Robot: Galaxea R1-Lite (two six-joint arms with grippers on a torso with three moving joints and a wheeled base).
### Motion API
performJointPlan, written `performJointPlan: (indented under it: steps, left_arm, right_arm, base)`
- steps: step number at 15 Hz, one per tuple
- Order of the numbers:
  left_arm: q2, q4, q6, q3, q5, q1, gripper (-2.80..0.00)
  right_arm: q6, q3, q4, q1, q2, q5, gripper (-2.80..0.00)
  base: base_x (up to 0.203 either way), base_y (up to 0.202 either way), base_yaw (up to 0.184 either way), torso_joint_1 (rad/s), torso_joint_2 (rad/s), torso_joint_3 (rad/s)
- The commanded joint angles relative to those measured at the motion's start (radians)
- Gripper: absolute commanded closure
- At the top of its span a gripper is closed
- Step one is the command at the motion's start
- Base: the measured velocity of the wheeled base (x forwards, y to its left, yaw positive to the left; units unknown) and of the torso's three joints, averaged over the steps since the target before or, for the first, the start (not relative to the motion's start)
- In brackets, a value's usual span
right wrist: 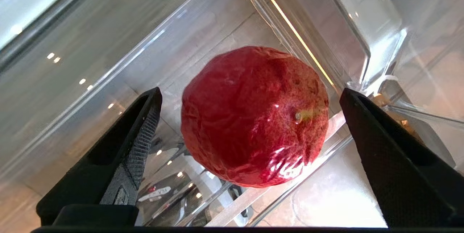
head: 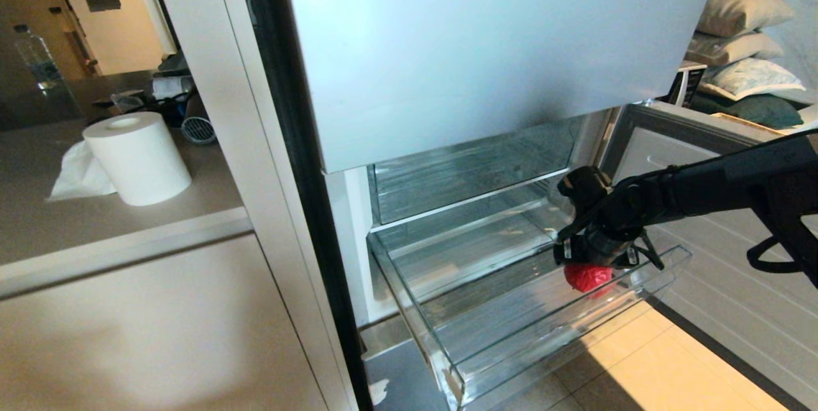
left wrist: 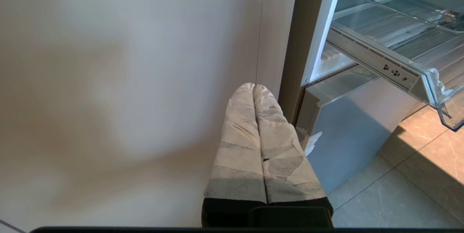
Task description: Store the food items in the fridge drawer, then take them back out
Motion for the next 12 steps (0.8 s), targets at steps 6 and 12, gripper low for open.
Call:
performJointPlan:
  steps: [6, 12]
  left_arm:
    - [0.0, 0.0, 0.0, 0.002, 0.0, 0.0, 0.0]
    - [0.0, 0.0, 0.0, 0.002, 0.0, 0.0, 0.0]
  right_arm:
    - [0.003, 0.027, 0.001, 0.002, 0.001, -0.005, -2.8]
    - [0.002, -0.004, -0.028, 0.012, 0.0, -0.003, 0.0]
  base:
    - [0.0, 0.0, 0.0, 0.0, 0.0, 0.0]
    - [0.0, 0.0, 0.0, 0.0, 0.0, 0.0]
